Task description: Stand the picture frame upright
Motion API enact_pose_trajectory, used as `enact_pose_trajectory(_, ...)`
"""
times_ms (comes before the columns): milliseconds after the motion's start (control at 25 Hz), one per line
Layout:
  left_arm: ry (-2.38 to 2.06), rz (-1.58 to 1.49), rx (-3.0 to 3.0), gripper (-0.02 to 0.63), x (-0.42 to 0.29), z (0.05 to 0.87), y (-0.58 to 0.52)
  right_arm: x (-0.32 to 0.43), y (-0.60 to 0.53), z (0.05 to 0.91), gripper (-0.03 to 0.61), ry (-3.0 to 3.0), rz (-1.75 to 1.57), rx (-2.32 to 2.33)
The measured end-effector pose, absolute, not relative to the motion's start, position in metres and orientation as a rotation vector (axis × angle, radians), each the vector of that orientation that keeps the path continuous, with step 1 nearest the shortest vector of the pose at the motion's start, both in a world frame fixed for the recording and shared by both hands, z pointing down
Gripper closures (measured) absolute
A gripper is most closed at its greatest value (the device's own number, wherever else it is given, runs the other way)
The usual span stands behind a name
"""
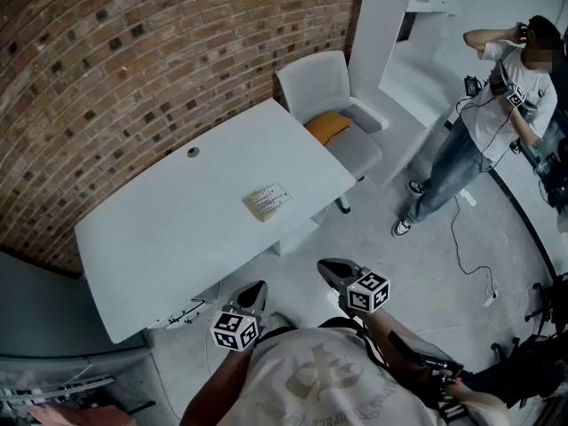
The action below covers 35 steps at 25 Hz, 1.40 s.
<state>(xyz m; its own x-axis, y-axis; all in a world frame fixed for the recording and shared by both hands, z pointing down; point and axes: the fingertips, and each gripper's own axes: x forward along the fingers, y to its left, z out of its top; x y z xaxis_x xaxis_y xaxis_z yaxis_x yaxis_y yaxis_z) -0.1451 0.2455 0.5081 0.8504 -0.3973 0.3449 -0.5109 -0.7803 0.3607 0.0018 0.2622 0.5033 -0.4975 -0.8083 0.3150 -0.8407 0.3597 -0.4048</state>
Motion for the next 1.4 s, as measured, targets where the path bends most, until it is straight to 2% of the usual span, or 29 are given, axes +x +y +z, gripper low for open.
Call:
enact_pose_trajectory(680,-0.699,0.293,2.589,0.611,-0.155,0.495,0.228,-0.007,0.252,0.489,0.572,-2.544,0.708,1.559)
enact_pose_trajectory(1400,-0.720,0.283,2.527,0.611,-0.165,0.514,0.217,-0.013,0.230,0.502,0.571,-2.478,0.733,1.545)
